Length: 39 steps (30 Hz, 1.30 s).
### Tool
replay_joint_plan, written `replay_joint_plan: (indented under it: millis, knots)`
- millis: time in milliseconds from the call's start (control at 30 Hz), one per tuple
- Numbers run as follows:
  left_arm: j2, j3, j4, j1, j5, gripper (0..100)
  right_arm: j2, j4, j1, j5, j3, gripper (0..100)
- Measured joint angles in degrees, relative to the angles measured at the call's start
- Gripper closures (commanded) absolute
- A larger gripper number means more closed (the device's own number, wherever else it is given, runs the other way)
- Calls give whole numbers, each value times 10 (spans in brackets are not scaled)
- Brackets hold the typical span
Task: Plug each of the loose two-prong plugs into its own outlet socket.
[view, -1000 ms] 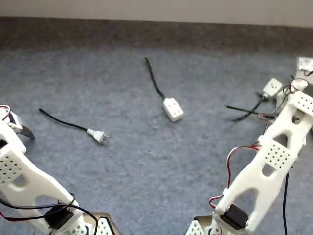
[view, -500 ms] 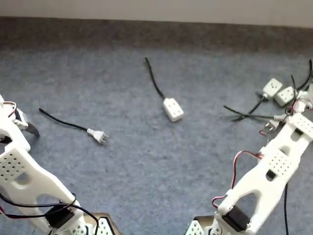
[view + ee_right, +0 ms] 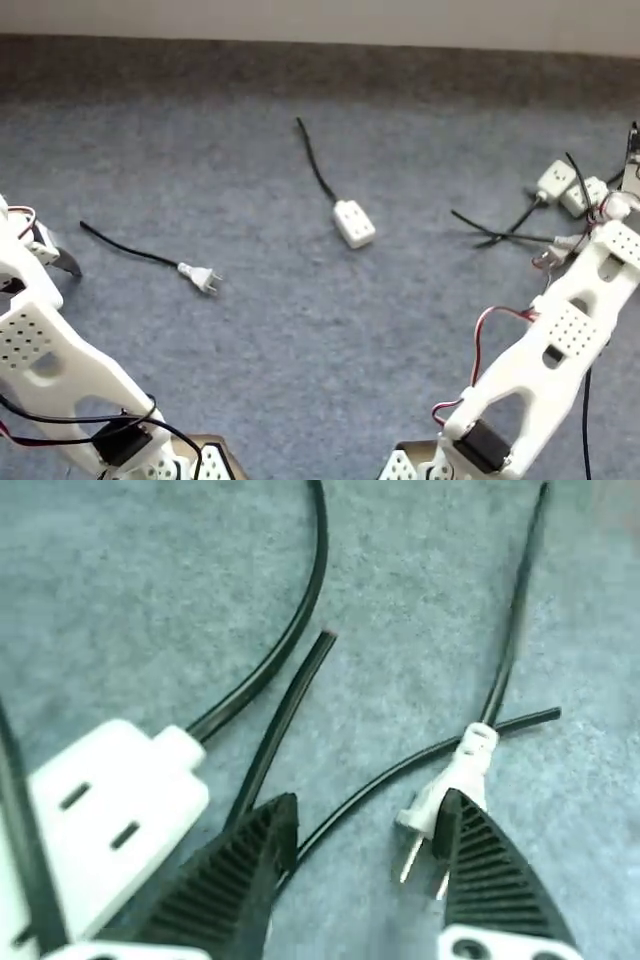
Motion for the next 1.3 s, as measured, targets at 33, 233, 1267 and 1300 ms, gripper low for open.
replay_joint_plan:
  millis: [33,233,1267,1300]
  knots:
    - [0,0,0,0,0,783,-5,47,0,0,-13,776]
    - [0,0,0,0,0,783,-30,273,-10,4,-76,776]
    - [0,0,0,4,0,783,67,-129,-69,2,-105,778]
    - [0,0,0,4,0,783,87,-149,-76,2,-113,778]
